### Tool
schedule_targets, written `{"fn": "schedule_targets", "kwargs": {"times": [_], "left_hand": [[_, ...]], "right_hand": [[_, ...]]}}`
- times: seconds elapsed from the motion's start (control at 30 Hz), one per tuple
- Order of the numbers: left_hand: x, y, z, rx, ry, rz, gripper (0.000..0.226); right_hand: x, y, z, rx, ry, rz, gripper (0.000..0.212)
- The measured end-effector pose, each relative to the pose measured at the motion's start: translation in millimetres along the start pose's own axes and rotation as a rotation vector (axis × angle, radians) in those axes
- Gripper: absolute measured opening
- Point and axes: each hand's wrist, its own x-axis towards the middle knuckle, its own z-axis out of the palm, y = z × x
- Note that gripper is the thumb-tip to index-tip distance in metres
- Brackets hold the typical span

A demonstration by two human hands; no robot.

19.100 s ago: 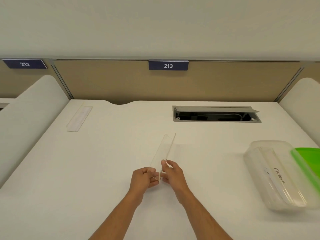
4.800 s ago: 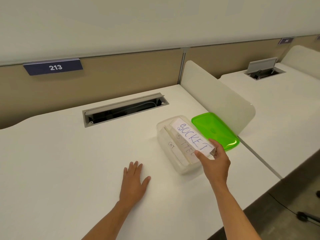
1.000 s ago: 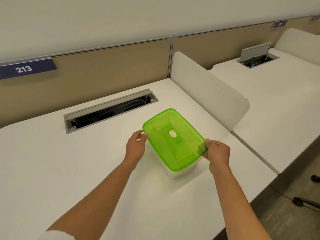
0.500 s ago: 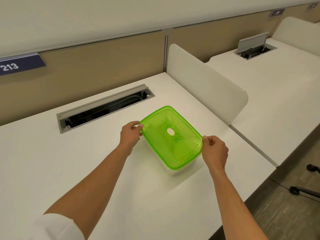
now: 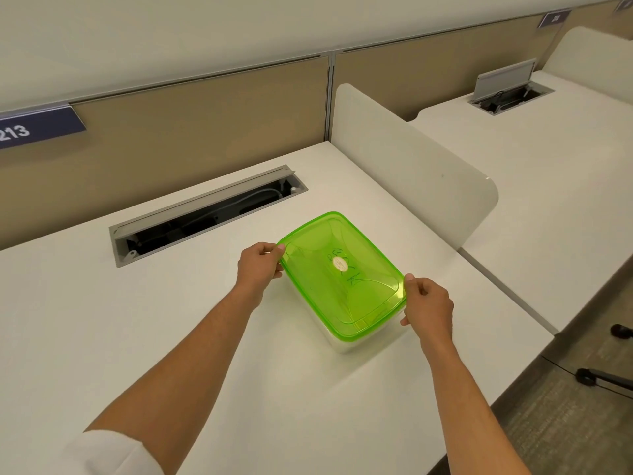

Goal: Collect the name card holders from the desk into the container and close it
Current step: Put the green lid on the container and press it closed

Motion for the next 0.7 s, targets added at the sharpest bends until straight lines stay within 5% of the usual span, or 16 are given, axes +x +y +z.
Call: {"fn": "schedule_targets", "kwargs": {"times": [0.7], "left_hand": [[-1.0,4.7,-1.2,0.031,-0.02,0.016,0.018]], "right_hand": [[1.2,9.3,2.7,0.112,-0.076,-0.055,0.033]]}}
